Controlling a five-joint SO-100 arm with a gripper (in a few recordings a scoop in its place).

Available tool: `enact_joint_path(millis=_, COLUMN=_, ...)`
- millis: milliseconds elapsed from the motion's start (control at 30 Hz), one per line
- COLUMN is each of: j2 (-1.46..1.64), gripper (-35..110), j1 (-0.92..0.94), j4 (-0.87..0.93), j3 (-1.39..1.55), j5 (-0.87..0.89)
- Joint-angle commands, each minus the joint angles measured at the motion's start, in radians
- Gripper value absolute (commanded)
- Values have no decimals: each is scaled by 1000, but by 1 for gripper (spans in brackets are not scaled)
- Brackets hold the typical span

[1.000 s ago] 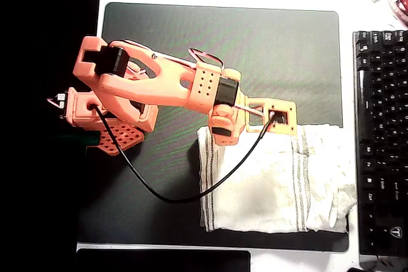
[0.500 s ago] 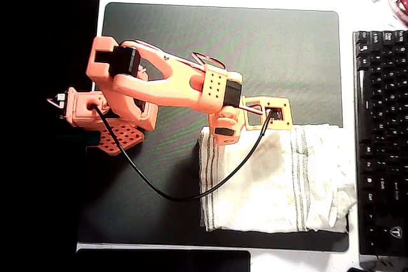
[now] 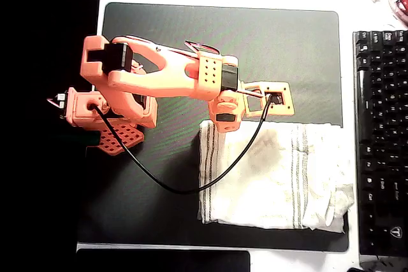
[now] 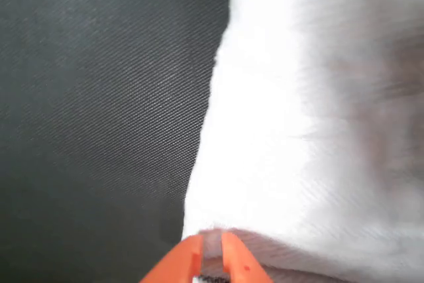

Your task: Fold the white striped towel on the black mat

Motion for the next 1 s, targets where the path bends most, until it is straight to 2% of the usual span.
enact_joint_path(millis=0, j2=80, gripper=9, j1=9, j4=54, j3=-37, j5=-8)
enact_joint_path(millis=167, j2=229, gripper=13, j1=-83, j4=87, j3=-28, j5=37)
enact_joint_path(millis=367, j2=456, gripper=0, j1=-212, j4=9, j3=143, j5=101)
enact_joint_path(millis=667, j2=933, gripper=0, j1=-126, j4=-107, j3=568, j5=109)
enact_joint_path(millis=967, j2=1301, gripper=0, j1=-118, j4=-66, j3=801, j5=181)
